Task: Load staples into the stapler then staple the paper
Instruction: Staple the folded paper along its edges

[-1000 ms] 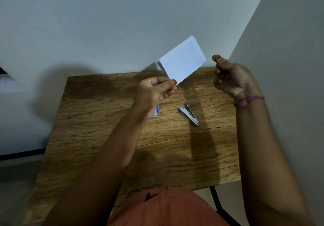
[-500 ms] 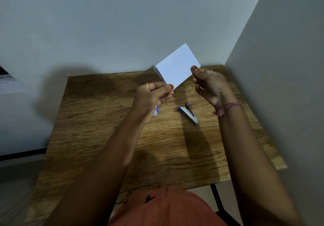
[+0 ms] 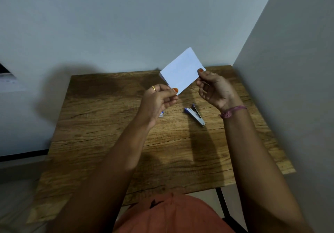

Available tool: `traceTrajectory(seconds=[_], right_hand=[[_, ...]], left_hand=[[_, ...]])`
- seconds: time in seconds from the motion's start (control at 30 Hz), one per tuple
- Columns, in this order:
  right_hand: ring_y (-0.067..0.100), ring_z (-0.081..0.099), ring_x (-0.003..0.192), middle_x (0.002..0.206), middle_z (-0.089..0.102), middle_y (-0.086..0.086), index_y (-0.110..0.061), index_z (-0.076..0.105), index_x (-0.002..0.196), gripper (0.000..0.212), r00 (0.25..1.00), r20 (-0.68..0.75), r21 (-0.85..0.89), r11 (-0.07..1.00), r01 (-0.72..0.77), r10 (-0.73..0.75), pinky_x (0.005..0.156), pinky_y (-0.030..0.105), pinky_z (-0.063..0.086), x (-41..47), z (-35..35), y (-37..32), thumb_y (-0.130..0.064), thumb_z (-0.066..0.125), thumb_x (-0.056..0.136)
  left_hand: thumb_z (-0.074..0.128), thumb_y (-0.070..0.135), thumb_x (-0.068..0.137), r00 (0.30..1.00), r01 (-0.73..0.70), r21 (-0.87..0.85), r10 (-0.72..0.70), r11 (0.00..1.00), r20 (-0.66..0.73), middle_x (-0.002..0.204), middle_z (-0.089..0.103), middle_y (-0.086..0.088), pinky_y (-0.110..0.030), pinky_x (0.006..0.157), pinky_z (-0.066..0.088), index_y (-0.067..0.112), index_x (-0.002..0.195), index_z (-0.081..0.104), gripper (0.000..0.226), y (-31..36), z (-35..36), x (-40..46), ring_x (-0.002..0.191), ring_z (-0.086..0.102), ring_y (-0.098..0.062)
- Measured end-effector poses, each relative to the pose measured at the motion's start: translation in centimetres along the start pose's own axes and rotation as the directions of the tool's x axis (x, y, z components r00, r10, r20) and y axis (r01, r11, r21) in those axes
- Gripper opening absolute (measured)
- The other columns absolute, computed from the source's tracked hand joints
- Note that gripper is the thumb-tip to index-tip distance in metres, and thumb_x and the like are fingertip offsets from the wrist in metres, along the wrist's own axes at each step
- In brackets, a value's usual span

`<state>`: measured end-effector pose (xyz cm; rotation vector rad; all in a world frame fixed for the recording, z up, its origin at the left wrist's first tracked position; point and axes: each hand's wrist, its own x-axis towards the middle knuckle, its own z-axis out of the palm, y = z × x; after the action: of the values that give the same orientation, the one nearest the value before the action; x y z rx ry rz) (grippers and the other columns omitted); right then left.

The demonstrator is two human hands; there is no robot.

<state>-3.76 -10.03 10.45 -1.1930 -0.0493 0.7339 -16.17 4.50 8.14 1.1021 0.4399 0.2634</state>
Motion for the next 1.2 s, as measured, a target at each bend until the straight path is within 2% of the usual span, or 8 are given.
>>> traceTrajectory(seconds=[0.17,0.4,0.6,0.73,0.83,0.9,1.07,1.2], right_hand=[[0.002,0.062,0.061,0.067,0.066,-0.006,-0.018,0.063,0.081,0.007,1.0,-0.004,-0.05,0.998,0.023,-0.024,0.052,0.012,0.045,0.4,-0.2,-0.1,-0.014,0.065,0.087],[0.004,0.064,0.062,0.067,0.066,-0.006,-0.015,0.062,0.082,0.008,0.997,-0.04,0.007,0.998,0.066,-0.065,0.053,0.014,0.046,0.6,0.1,-0.2,-0.01,0.065,0.086],[0.004,0.063,0.061,0.065,0.065,-0.005,-0.014,0.062,0.08,0.008,0.995,-0.047,0.018,0.996,0.085,-0.084,0.054,0.013,0.047,0.7,0.1,-0.3,-0.011,0.067,0.086],[0.005,0.065,0.064,0.068,0.069,-0.004,-0.014,0.065,0.08,0.007,0.989,-0.038,0.004,0.99,0.14,-0.14,0.055,0.014,0.048,0.9,0.1,0.5,-0.015,0.069,0.085],[0.007,0.065,0.07,0.076,0.071,-0.003,-0.014,0.07,0.085,0.017,0.979,-0.073,-0.135,0.974,0.181,-0.192,0.059,0.016,0.048,1.2,-0.7,1.7,-0.031,0.069,0.085],[0.01,0.065,0.076,0.085,0.072,-0.002,-0.012,0.07,0.089,0.035,0.968,-0.101,-0.457,0.875,0.16,-0.23,0.059,0.016,0.049,1.4,-1.3,3.4,-0.045,0.065,0.084],[0.025,0.058,0.104,0.116,0.059,0.011,-0.01,0.06,0.119,0.059,0.973,-0.113,-0.981,0.178,-0.077,-0.2,0.087,0.037,0.052,2.0,-3.8,9.4,-0.046,0.075,0.076],[0.034,0.055,0.109,0.115,0.059,0.02,-0.009,0.06,0.124,0.042,0.944,-0.148,-0.987,0.11,-0.121,-0.293,0.093,0.036,0.043,1.6,-4.8,11.3,-0.033,0.061,0.09]], left_hand=[[0.072,0.0,0.079,0.948,-0.228,0.033,0.229,0.973,-0.22,0.095,0.068,-0.014,-0.03,0.072,0.058,0.013,0.095,0.045,0.034,-0.6,0.5,0.2,0.09,0.07,-0.021],[0.068,0.005,0.084,0.873,-0.393,0.326,0.46,0.86,-0.161,0.075,0.071,0.008,-0.033,0.072,0.059,0.02,0.099,0.067,0.022,-0.4,1.1,0.6,0.073,0.071,-0.012],[0.068,0.008,0.084,0.885,-0.378,0.347,0.445,0.858,-0.136,0.08,0.064,-0.035,-0.036,0.068,0.046,0.025,0.115,0.061,0.035,-0.3,1.3,1.2,0.065,0.053,-0.026],[0.068,0.005,0.084,0.901,-0.355,0.357,0.418,0.864,-0.117,0.065,0.061,0.021,-0.052,0.073,0.051,0.024,0.116,0.06,0.039,-0.3,0.7,1.6,0.074,0.053,-0.024],[0.068,0.003,0.083,0.904,-0.36,0.354,0.417,0.863,-0.098,0.072,0.062,0.033,-0.063,0.077,0.049,0.025,0.114,0.06,0.038,-0.2,0.4,1.4,0.076,0.054,-0.027],[0.068,0.002,0.083,0.897,-0.378,0.351,0.433,0.857,-0.092,0.1,0.063,0.025,-0.062,0.079,0.05,0.02,0.117,0.06,0.039,0.0,0.5,1.0,0.079,0.058,-0.026],[0.067,-0.003,0.082,0.881,-0.431,0.293,0.468,0.853,-0.068,0.136,0.051,-0.003,-0.037,0.082,0.057,0.021,0.119,0.057,0.045,0.3,0.7,0.8,0.085,0.069,-0.01],[0.067,-0.008,0.08,0.9,-0.404,0.225,0.429,0.887,-0.074,0.111,0.063,0.018,-0.032,0.082,0.056,0.012,0.127,0.054,0.053,0.6,0.6,0.6,0.091,0.069,-0.012]])
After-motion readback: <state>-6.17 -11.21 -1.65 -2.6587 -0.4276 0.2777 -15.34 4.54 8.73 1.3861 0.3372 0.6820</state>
